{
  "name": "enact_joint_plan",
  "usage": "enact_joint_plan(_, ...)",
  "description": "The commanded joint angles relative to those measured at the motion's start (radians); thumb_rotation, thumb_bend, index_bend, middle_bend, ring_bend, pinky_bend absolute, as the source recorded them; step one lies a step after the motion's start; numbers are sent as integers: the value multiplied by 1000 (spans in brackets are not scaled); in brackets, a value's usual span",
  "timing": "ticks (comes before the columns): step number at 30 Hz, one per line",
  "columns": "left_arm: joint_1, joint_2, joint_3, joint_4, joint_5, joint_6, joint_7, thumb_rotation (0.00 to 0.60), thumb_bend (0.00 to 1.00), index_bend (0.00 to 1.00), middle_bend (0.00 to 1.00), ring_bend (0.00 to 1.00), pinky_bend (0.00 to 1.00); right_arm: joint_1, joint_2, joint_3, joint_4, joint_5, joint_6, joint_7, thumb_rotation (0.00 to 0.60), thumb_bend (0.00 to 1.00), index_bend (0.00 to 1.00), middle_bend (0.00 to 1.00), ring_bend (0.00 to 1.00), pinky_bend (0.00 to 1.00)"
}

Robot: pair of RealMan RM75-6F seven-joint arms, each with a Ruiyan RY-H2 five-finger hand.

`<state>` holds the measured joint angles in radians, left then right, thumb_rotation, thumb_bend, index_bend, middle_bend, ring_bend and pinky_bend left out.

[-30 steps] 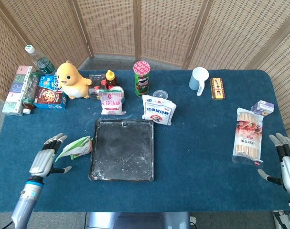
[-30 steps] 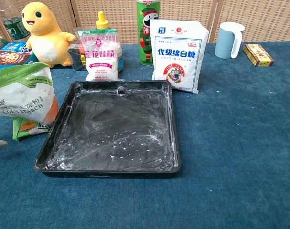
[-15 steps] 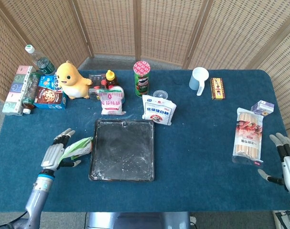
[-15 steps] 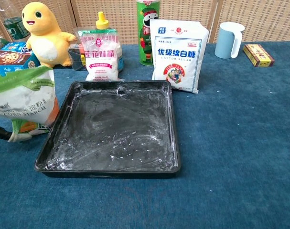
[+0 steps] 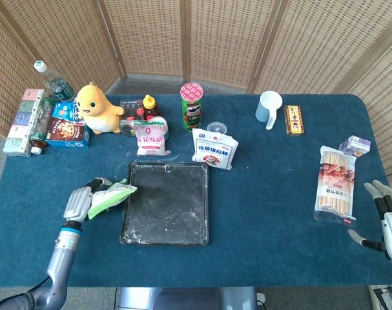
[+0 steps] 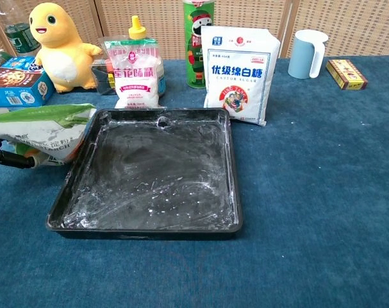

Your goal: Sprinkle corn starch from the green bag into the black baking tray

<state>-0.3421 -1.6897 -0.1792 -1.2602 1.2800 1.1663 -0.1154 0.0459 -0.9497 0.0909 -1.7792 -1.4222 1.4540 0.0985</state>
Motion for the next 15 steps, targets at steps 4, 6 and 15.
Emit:
enact_joint_plan(4,-15,-33,-18,50,-24,1,21,600,479,513,559,567,600,2,-5,-1,1,1,-3,-10,600,52,85,0,0,0)
enact_joint_plan(6,-17,-38,-18,64,-22,2,14,600,486,531,570,579,610,3,-7,0,1,4,-4,-14,600,52,85,0,0,0)
enact_joint_plan(15,-23,-3,8,71,35,14,-16,600,489,560,595,602,619,5,-13,0,1,7,-6,-26,600,52,85,0,0,0)
